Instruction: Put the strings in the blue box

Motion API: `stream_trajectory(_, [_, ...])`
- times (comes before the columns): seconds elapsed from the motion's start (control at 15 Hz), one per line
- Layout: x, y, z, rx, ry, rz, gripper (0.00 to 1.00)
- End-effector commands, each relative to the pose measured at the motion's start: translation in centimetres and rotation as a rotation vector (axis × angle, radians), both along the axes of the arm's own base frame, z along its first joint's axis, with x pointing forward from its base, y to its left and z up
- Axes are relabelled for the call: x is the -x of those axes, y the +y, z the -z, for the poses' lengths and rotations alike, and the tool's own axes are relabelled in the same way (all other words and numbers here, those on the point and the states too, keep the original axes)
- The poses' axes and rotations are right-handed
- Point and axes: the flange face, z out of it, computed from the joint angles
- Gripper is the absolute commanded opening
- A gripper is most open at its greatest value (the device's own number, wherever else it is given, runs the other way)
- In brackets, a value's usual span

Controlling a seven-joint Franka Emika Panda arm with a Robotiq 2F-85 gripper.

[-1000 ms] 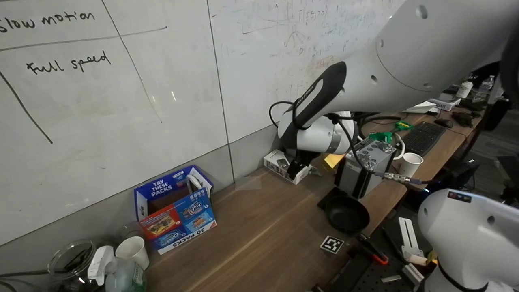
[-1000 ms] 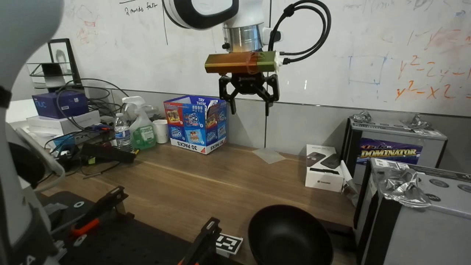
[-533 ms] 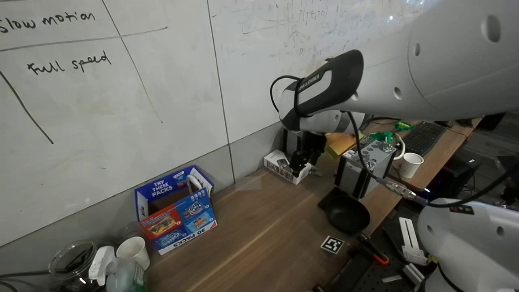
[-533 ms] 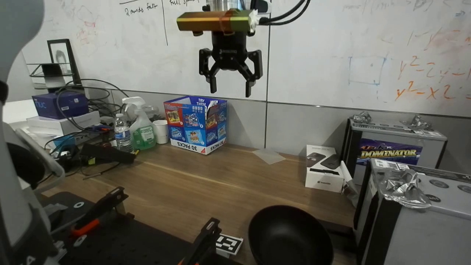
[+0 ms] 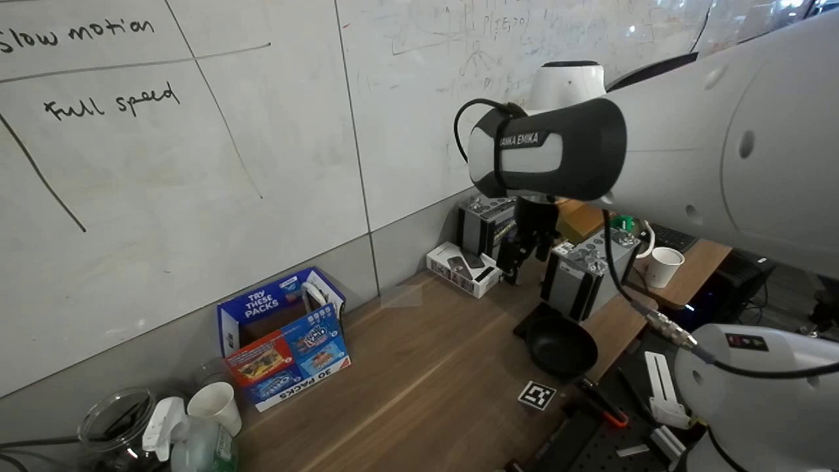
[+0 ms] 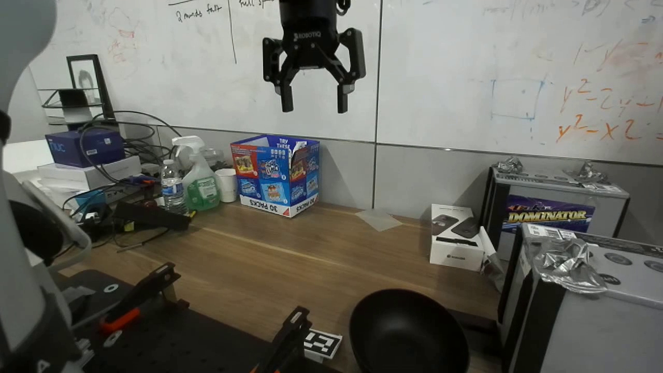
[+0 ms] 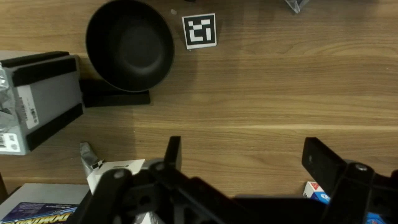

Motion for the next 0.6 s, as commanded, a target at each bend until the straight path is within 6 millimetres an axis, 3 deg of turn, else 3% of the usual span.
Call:
stream_trajectory(0.0, [3.1, -0.5, -1.3, 0.064, 0.014, 0.025, 1.00])
stream_trajectory(0.33, [4.4, -1.4, -1.8, 0.110, 0.024, 0.044, 1.00])
stream_trajectory(0.4, [2.7, -1.2, -1.0, 0.085, 0.051, 0.029, 1.00])
stream_trajectory(0.53, [3.0, -1.3, -1.0, 0.093, 0.049, 0.035, 1.00])
